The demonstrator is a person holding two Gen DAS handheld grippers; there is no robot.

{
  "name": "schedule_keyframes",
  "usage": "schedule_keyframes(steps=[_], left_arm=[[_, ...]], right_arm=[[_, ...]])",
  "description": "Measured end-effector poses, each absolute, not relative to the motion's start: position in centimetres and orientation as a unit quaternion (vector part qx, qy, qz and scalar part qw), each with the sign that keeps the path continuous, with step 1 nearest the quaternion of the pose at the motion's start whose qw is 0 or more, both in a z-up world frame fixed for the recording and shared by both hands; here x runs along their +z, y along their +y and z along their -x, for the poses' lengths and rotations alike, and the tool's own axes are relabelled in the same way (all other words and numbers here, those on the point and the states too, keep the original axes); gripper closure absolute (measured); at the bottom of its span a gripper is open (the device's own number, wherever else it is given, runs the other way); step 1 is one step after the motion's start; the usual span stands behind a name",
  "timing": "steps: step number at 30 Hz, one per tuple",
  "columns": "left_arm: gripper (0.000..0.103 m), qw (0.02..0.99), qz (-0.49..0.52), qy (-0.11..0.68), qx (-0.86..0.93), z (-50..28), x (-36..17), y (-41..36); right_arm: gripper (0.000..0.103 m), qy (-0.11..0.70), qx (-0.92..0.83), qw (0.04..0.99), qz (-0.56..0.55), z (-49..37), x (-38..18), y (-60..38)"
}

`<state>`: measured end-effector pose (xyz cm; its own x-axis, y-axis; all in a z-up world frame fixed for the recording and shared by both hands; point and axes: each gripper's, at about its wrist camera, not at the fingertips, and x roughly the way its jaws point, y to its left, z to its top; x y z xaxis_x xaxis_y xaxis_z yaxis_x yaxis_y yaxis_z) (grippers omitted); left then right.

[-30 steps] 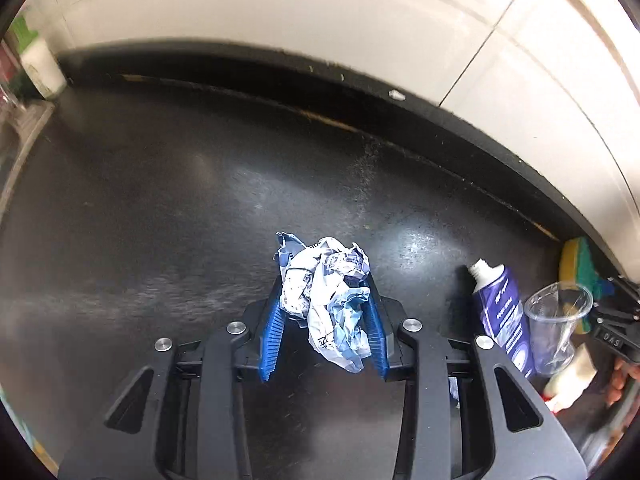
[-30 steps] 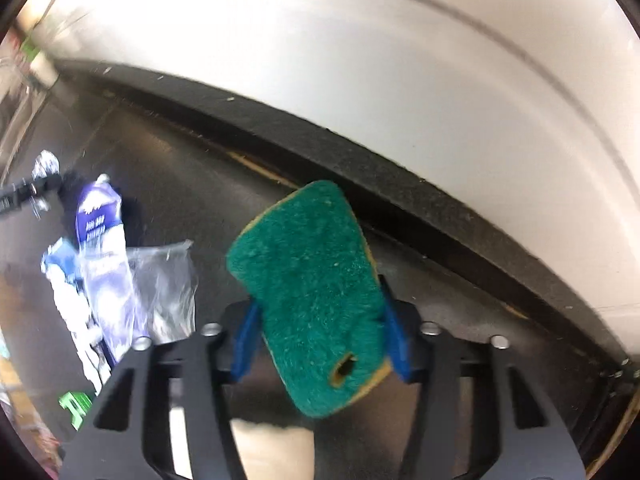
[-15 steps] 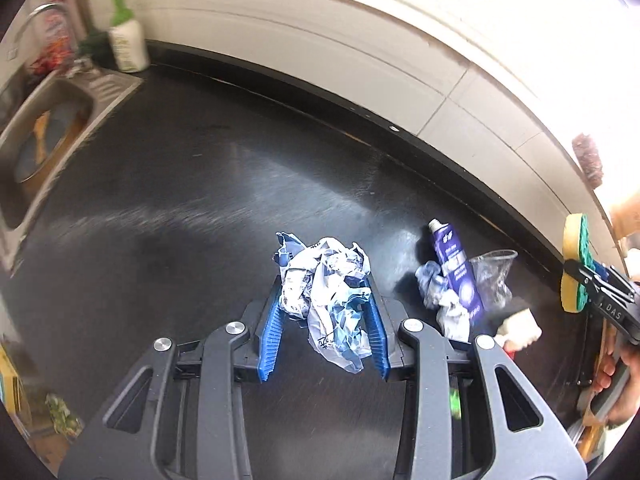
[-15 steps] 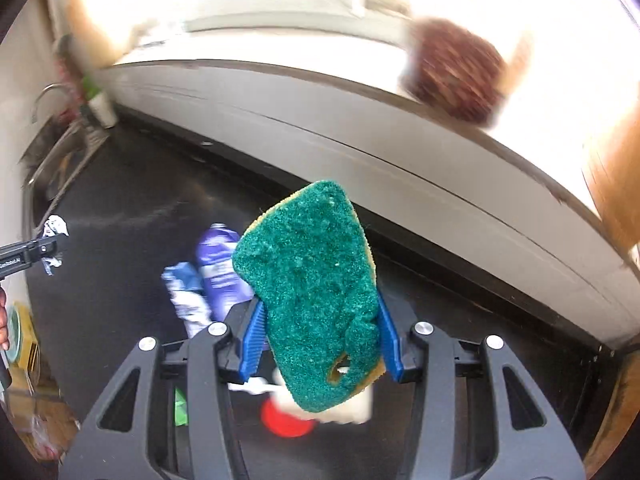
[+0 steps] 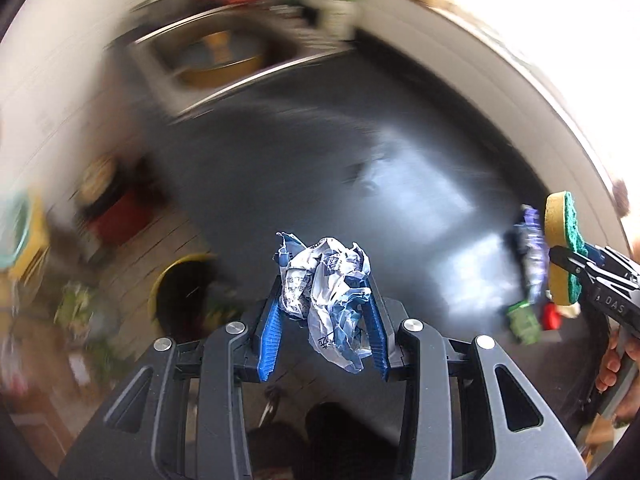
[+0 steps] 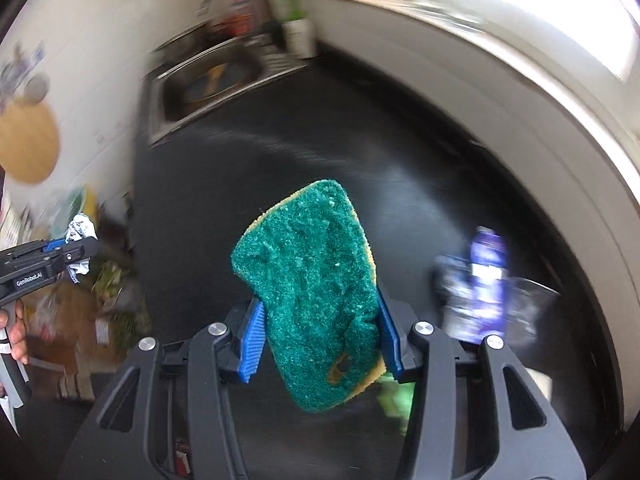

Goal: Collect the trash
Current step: 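Carry the sponge and crumpled wrapper over the bin and open both grippers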

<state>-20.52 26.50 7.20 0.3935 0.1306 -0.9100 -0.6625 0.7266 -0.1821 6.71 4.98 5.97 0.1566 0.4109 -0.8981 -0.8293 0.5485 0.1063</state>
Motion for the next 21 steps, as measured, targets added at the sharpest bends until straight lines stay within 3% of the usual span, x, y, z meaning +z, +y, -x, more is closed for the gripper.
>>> schedule_keyframes(steps=[10,21], left_arm=[[0.067,0.724,0.356,0.455,0.375,38.1,3.1,33.0],[0.067,0.674,0.401,0.483,0.39,43.3,-7.3,35.6]], right_arm=[[0.055,0.448,0.556,0.614,0.335,12.1,2.5,20.9],[0.055,0.477,0.589,0.521,0.391,23.2,-6.7,31.3]])
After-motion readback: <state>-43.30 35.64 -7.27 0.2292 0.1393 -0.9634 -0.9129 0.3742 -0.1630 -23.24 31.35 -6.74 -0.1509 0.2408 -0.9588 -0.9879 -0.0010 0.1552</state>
